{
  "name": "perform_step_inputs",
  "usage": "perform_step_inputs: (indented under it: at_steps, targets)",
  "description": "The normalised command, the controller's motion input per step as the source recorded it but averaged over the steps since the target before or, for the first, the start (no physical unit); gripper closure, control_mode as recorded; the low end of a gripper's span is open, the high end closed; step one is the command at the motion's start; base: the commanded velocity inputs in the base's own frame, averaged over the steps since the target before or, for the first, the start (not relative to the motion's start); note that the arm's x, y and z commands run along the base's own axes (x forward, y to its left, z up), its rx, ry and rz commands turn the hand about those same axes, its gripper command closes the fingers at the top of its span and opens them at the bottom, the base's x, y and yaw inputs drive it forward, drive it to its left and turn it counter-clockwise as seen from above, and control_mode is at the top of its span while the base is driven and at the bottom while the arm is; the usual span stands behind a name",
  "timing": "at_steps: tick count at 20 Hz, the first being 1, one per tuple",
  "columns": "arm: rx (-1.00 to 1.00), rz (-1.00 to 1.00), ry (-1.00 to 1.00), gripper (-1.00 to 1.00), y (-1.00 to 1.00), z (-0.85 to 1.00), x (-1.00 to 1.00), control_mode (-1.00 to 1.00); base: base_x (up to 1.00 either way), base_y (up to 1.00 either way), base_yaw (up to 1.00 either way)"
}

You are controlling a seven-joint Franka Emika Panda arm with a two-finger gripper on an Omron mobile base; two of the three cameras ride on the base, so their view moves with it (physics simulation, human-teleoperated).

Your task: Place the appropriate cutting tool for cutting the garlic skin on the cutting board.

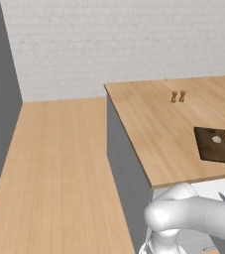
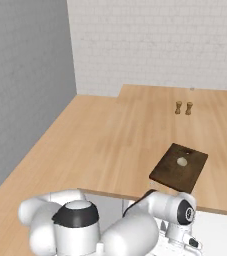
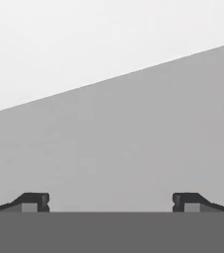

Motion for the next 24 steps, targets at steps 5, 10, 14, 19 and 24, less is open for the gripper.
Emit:
perform_step_inputs:
  at_steps: [5, 10, 14, 19, 24]
  targets:
    - [0.03, 0.01, -0.07, -1.0, 0.0, 0.01, 0.34, -1.0, 0.0, 0.0, 0.0]
    - [0.0, 0.0, -0.23, -1.0, 0.0, 0.01, 0.44, -1.0, 0.0, 0.0, 0.0]
    - [0.0, 0.0, -0.24, -1.0, 0.0, -0.19, 0.22, -1.0, 0.0, 0.0, 0.0]
    - [-0.01, 0.01, -0.27, -1.0, -0.01, -0.52, 0.11, -1.0, 0.0, 0.0, 0.0]
    - [-0.01, 0.02, -0.18, -1.0, 0.0, -0.1, 0.05, -1.0, 0.0, 0.0, 0.0]
